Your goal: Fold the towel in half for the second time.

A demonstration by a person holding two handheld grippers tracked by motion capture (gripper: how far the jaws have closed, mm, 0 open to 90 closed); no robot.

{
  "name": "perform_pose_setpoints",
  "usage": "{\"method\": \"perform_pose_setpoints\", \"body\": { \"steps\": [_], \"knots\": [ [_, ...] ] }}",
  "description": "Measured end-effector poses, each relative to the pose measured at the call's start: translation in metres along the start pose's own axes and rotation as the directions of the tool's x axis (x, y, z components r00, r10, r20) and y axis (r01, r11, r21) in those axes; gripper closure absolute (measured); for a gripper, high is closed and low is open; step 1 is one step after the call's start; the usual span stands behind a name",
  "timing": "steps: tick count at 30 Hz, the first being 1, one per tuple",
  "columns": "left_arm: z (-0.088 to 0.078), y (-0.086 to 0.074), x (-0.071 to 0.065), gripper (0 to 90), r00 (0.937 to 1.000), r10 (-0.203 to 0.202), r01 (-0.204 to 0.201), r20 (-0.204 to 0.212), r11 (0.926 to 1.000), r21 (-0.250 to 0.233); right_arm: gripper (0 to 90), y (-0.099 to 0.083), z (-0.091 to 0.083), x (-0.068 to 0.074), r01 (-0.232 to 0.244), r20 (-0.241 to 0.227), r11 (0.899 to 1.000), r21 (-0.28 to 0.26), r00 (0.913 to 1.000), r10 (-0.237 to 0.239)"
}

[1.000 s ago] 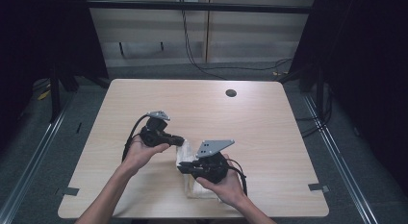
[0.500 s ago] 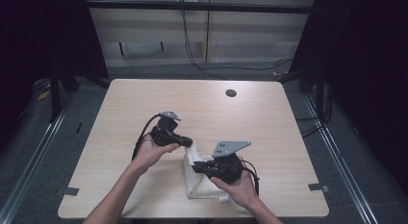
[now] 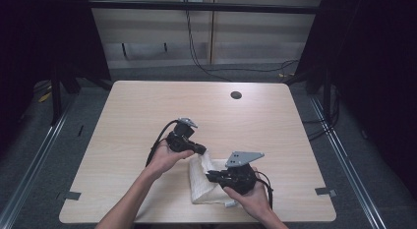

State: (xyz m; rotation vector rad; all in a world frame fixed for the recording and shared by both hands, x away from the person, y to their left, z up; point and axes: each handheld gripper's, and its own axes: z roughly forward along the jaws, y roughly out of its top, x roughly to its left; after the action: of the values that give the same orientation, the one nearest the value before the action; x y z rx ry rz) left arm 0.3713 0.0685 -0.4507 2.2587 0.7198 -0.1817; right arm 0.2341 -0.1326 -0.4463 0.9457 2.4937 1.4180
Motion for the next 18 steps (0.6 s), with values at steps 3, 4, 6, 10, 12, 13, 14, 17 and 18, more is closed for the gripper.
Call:
{"method": "perform_pose_setpoints", "body": {
  "steps": [3,4,6,10,12,13,14,17,18],
  "knots": [
    [0.010,0.000,-0.002,84.5,0.9998,0.008,-0.008,0.016,0.9999,0.011,85.1,-0.010,-0.003,0.001,-0.014,0.025,1.000,-0.004,0.9996,0.014],
    [0.012,0.000,-0.003,84.3,0.9999,0.006,-0.006,0.009,0.9997,0.024,85.0,-0.013,-0.005,0.001,-0.020,0.031,1.000,-0.002,0.9993,0.020],
    [0.016,0.001,-0.005,83.9,0.9997,0.019,-0.019,0.017,0.9991,0.039,84.8,-0.017,-0.006,0.001,-0.026,0.032,1.000,0.012,0.9992,0.025],
    [0.022,0.001,-0.006,83.8,0.9993,0.024,-0.025,0.028,0.9981,0.057,84.5,-0.028,-0.003,-0.001,-0.036,0.041,0.998,0.045,0.9986,0.035],
    [0.026,0.002,-0.008,83.6,0.9992,0.019,-0.021,0.036,0.9983,0.054,84.1,-0.032,-0.004,-0.002,-0.043,0.049,0.997,0.066,0.9980,0.040],
    [0.026,0.002,-0.008,83.6,0.9992,0.019,-0.021,0.036,0.9983,0.054,84.1,-0.032,-0.004,-0.002,-0.043,0.049,0.997,0.066,0.9980,0.040],
    [0.027,0.002,-0.009,83.6,0.9993,0.019,-0.021,0.031,0.9983,0.054,84.1,-0.032,-0.004,-0.002,-0.041,0.052,0.997,0.071,0.9980,0.037],
    [0.029,0.003,-0.012,83.6,0.9985,0.034,-0.035,0.043,0.9991,0.023,83.8,-0.034,-0.007,-0.003,-0.047,0.054,0.996,0.081,0.9976,0.042],
    [0.028,0.004,-0.015,83.7,0.9977,0.041,-0.042,0.054,0.9990,0.014,83.5,-0.034,-0.008,-0.003,-0.039,0.063,0.996,0.077,0.9974,0.034]
  ]
}}
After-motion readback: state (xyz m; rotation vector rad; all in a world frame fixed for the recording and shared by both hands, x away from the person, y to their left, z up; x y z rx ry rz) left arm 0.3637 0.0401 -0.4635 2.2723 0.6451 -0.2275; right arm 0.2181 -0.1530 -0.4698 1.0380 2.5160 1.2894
